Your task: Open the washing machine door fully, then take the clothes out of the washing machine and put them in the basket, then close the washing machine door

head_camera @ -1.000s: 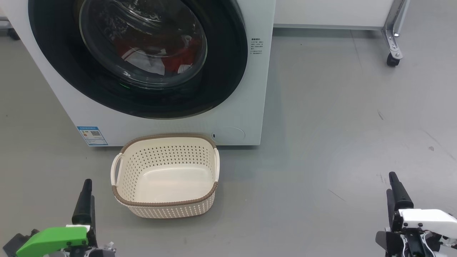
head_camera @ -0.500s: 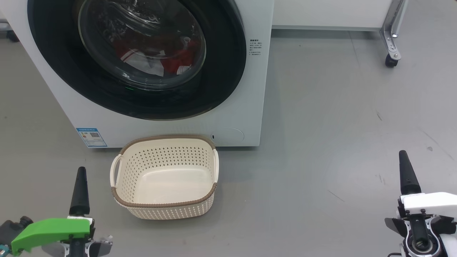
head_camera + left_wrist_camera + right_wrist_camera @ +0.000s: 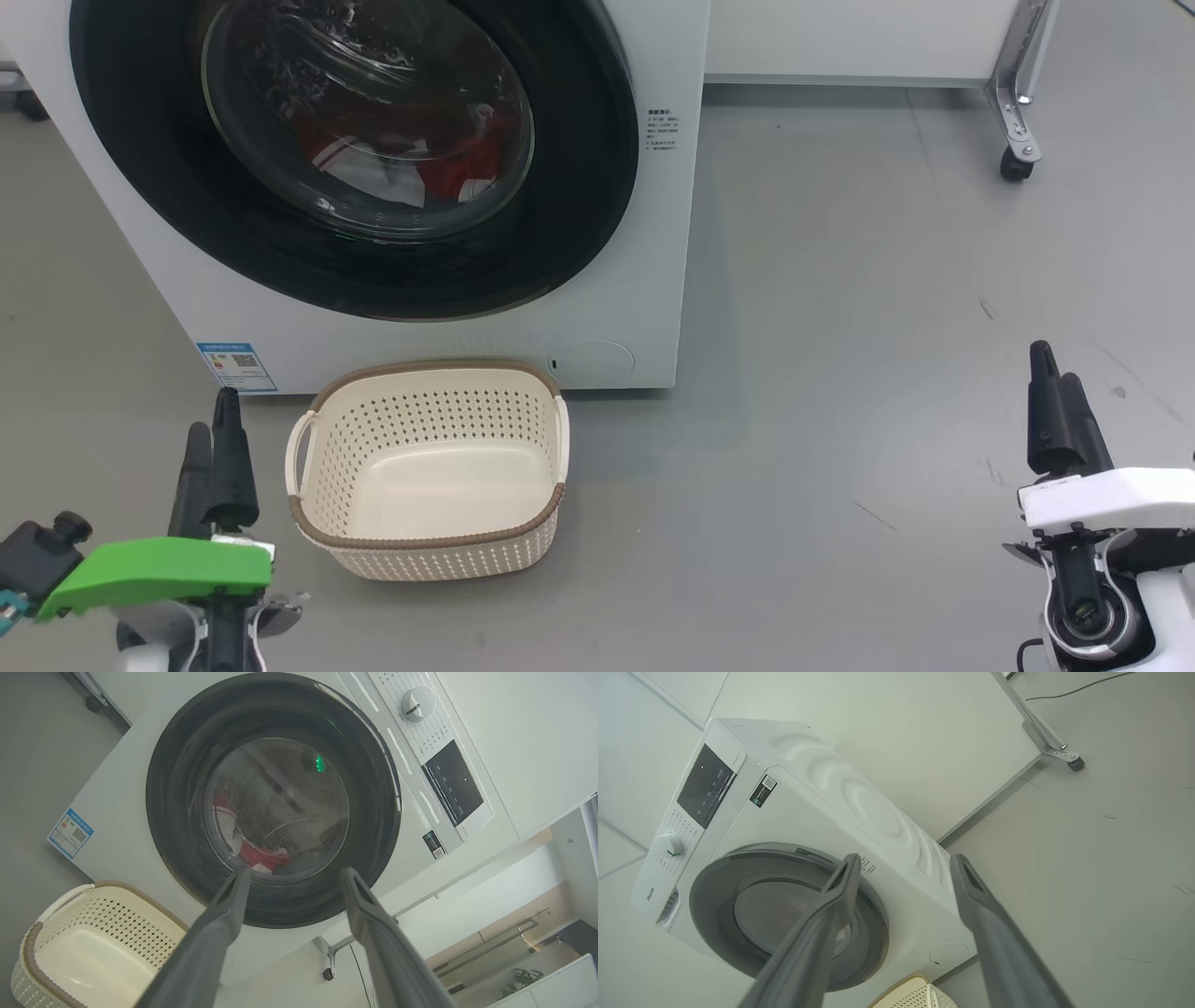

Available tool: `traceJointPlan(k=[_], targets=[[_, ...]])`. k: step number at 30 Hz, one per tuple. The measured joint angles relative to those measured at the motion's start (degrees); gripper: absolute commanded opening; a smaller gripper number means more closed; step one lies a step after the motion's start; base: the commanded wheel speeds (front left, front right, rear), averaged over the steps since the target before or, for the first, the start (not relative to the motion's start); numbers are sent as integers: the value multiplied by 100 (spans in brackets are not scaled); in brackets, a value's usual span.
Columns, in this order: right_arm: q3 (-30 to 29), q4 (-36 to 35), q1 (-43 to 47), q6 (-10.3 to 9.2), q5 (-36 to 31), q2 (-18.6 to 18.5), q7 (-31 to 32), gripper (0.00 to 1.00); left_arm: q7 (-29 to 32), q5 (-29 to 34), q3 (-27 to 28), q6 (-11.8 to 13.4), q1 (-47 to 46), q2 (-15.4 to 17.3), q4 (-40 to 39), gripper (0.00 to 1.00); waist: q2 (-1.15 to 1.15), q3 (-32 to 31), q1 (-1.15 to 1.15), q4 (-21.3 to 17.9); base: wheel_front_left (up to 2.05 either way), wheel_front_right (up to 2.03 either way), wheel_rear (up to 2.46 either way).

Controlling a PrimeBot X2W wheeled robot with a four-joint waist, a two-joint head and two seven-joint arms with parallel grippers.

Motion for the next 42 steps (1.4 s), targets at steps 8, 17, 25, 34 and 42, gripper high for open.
traceJointPlan(k=[8,17,25,34,42], targets=[[331,-164,-8,-3,-937,-163,-170,100,-174,1240,-258,171,3,18,-216,100,0,-28,0,-1,0,0,0],[697,-294,-10,-69,-1951,-352,-347,100,-367,2547,-652,346,20,33,-268,100,0,0,0,22,0,0,0],[982,-287,-2,-204,-2642,-433,-471,100,-520,3244,-960,664,168,55,-168,100,0,33,0,41,0,0,0],[1287,-248,13,-261,-3395,-483,-631,100,-697,4014,-1196,935,204,91,1,100,0,86,0,38,0,0,0],[1410,-55,65,-415,-3751,-445,-724,100,-878,4534,-1391,1111,215,118,214,100,0,115,0,18,0,0,0]])
